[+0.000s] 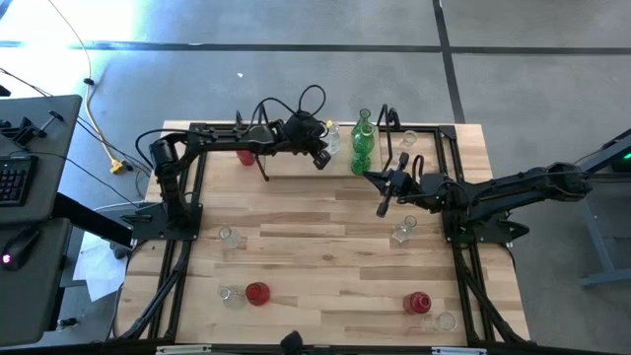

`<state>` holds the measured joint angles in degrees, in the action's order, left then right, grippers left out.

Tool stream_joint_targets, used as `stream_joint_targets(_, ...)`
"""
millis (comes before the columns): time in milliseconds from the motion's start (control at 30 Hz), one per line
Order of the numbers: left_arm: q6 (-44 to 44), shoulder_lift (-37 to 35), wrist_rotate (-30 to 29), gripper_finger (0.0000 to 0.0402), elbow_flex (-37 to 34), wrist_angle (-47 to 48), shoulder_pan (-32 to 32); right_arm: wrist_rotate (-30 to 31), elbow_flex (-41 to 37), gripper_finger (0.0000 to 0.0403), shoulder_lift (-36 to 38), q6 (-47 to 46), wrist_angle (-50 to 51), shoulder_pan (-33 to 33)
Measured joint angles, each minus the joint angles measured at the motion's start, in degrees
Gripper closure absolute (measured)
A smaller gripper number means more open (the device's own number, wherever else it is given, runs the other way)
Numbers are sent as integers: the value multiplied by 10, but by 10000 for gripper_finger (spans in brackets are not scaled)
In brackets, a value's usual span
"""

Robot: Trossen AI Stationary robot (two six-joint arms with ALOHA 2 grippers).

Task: Sort vases onto shelf
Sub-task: Put the top left transparent vase on the shelf

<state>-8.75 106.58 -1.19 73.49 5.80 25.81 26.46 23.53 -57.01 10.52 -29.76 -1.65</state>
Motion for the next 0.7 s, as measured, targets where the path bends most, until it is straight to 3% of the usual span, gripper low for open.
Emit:
stream_joint_targets(267,20,-5,8,401,0,1,-22,0,0,402,0,0,-1,0)
stream_joint_targets(433,27,1,-21,401,0,-1,-18,0,0,402,0,0,-1,0)
stream_joint_targets(700,30,1,-11,401,0,-23,-6,0,0,402,0,0,-10,0)
